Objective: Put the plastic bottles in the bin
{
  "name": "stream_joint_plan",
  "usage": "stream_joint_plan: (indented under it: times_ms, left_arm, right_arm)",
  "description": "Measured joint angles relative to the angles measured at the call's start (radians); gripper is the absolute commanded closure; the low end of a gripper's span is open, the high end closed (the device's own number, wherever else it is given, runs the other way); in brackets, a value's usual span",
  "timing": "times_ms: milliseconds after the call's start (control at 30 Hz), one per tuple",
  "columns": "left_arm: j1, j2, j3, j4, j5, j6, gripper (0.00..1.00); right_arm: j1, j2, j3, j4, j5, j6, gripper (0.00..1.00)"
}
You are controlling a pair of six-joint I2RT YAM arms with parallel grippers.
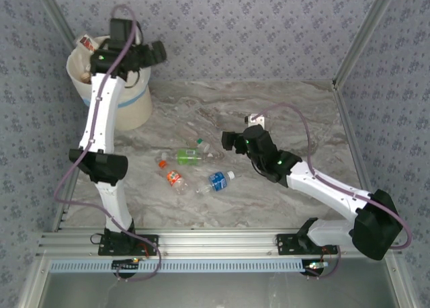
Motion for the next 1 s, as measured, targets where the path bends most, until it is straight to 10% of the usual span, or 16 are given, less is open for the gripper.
stream_joint_plan:
  times_ms: [300,1000]
  left_arm:
    - [-0.183,-0.192,-0.472,0.232,-0.013,0.052,0.01]
    - [-0.378,-0.727,-1.507,0.221,-0.002,-0.432,0.01]
  right_arm:
    - [-0.024,-0.085,-0.117,-0.024,-0.018,-0.066,0.0]
    - [-0.097,-0.153,-0.201,-0.027,0.013,0.035,0.0]
